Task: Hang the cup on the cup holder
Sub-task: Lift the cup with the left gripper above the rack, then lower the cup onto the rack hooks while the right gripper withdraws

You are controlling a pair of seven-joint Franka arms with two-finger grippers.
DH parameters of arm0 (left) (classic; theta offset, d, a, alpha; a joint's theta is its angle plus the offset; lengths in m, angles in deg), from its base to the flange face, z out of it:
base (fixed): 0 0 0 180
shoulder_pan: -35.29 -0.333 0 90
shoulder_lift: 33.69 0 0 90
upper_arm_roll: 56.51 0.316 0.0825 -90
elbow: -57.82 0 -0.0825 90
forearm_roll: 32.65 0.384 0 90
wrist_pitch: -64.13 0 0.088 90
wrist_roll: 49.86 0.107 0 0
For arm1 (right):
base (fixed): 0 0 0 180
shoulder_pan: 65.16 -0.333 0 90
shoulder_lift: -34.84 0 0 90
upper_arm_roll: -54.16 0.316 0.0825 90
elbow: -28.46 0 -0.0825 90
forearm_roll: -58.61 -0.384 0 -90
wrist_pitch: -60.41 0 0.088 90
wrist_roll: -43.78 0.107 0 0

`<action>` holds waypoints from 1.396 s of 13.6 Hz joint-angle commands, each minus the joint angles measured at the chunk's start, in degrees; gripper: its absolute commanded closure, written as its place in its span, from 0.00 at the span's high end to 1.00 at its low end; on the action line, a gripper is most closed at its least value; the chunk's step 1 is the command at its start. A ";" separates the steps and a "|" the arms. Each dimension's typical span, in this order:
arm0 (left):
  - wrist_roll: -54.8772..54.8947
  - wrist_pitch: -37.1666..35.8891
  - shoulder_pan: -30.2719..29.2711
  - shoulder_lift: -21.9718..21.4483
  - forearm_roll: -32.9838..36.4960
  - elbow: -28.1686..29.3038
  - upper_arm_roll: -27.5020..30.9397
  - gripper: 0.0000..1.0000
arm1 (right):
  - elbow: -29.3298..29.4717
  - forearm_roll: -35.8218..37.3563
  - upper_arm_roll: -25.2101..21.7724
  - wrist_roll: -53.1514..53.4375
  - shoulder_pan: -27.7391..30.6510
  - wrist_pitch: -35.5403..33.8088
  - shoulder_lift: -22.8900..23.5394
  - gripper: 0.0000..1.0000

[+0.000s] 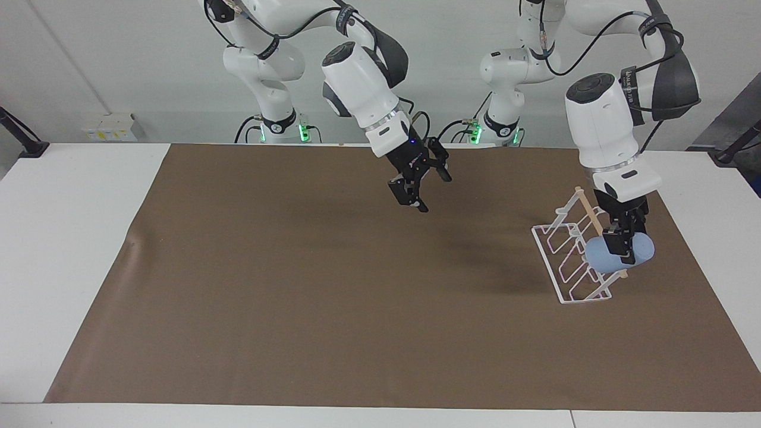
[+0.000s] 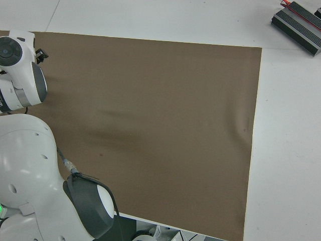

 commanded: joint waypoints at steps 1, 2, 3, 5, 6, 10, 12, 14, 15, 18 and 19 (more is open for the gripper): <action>-1.78 1.52 0.48 -0.92 1.73 1.71 0.60 0.00 | 5.70 11.49 -11.35 -2.60 1.01 -19.53 -0.61 1.00; -1.78 1.52 0.48 -1.01 1.64 1.62 0.60 0.00 | 5.70 11.49 -11.35 -2.69 1.01 -19.44 -0.61 1.00; -1.78 1.43 0.48 -0.92 1.64 1.53 0.60 0.00 | 5.70 11.49 -11.35 -2.69 1.01 -19.44 -0.52 1.00; -1.87 0.91 0.48 -0.57 1.55 0.13 0.60 0.00 | 5.70 11.49 -11.35 -2.60 1.01 -19.44 -0.61 1.00; -1.87 0.73 0.57 -0.57 1.64 0.30 0.60 0.00 | 5.70 11.49 -11.35 -2.60 1.01 -19.44 -0.61 1.00; -1.96 -2.87 1.36 1.10 1.02 -4.88 0.51 0.00 | 5.70 11.40 -11.43 -2.69 1.27 -19.44 -0.52 1.00; -2.22 -2.53 1.45 0.75 1.11 -3.14 0.51 0.00 | 5.79 11.14 -11.70 -2.52 1.53 -19.44 -0.52 1.00; -2.40 -2.00 1.45 0.31 1.29 -1.73 0.51 0.00 | 5.88 10.88 -12.13 -1.64 1.62 -19.36 -0.52 1.00; -2.49 -1.39 1.36 0.22 1.29 -1.20 0.51 0.00 | 5.88 10.79 -13.44 -1.55 1.62 -19.36 -0.52 1.00; -2.66 0.90 0.84 -1.18 1.55 2.49 0.60 0.00 | 6.05 10.79 -19.85 -1.55 1.62 -19.36 -0.61 1.00; -2.66 1.25 0.75 -1.53 1.55 3.28 0.51 0.00 | 6.14 10.79 -22.31 -1.46 1.62 -19.27 -0.87 1.00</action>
